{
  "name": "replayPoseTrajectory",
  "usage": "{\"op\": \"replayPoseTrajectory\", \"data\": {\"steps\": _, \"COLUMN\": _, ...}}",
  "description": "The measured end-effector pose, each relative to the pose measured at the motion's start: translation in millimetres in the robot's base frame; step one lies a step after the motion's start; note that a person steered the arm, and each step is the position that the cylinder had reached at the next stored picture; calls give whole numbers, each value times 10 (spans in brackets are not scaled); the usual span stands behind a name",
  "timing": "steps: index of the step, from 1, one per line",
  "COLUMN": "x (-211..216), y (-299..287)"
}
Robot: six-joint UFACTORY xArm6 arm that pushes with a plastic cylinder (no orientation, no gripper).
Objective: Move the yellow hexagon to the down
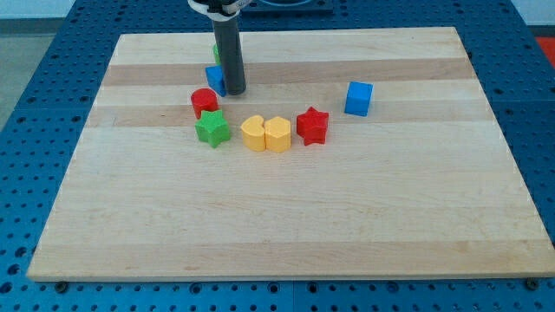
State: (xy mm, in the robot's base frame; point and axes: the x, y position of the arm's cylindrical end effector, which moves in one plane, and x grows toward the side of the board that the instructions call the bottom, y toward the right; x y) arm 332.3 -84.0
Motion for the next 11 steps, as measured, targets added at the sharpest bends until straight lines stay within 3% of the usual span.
{"op": "replayPoseTrajectory", "data": {"steps": 3, "x": 0, "y": 28}}
{"op": "replayPoseTrajectory", "data": {"steps": 4, "x": 97, "y": 293}}
{"op": "replayPoseTrajectory", "data": {"steps": 5, "x": 324, "y": 642}}
{"op": "replayPoseTrajectory", "data": {"steps": 7, "x": 1167, "y": 589}}
{"op": "replayPoseTrajectory", "data": {"steps": 10, "x": 924, "y": 605}}
{"op": "replayPoseTrajectory", "data": {"steps": 11, "x": 1112, "y": 434}}
